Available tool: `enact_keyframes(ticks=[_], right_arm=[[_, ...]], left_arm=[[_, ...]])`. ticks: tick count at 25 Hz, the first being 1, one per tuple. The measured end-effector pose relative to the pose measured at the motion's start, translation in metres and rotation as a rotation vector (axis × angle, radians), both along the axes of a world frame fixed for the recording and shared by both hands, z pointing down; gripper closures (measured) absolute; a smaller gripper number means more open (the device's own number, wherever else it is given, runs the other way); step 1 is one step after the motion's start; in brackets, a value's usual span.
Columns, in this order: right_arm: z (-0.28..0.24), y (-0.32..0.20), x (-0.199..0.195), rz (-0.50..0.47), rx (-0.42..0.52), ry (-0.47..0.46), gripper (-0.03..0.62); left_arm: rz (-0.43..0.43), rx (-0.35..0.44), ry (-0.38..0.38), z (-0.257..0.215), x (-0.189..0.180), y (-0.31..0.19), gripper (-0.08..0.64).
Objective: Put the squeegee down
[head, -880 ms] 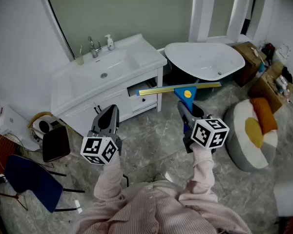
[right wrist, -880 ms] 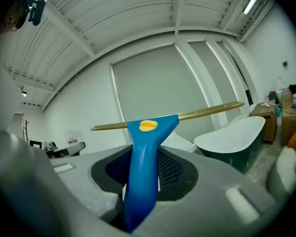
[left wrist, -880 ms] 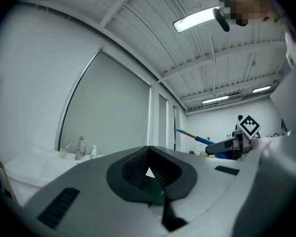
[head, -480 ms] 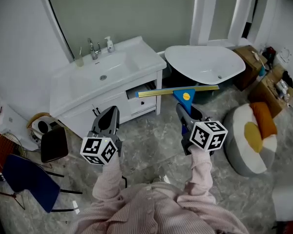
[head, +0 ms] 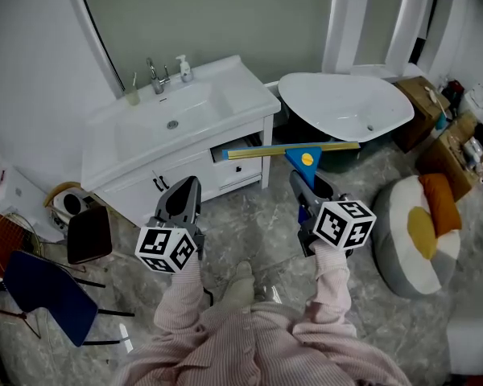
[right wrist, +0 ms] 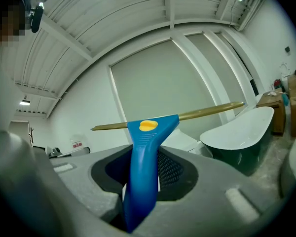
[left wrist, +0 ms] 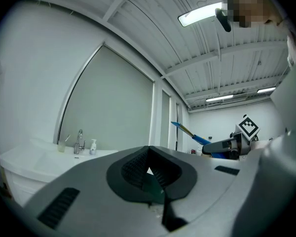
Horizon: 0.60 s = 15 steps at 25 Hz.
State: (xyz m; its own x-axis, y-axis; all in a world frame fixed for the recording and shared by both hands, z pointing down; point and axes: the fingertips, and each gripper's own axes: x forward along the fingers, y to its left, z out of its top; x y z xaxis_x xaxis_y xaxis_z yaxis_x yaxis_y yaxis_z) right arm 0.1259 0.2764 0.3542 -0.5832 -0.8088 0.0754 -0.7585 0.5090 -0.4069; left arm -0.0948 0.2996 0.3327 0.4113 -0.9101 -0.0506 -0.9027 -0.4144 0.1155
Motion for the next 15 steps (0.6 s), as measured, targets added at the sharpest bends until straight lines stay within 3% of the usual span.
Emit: enact_keyframes(ticks=[15], right_arm=[[0.011,-0.133,-0.016,-0.015,-0.032,-0.009,0.471]], left_arm=[[0.011,-0.012,0.027,0.008,-0.013,-0.137,0.561]])
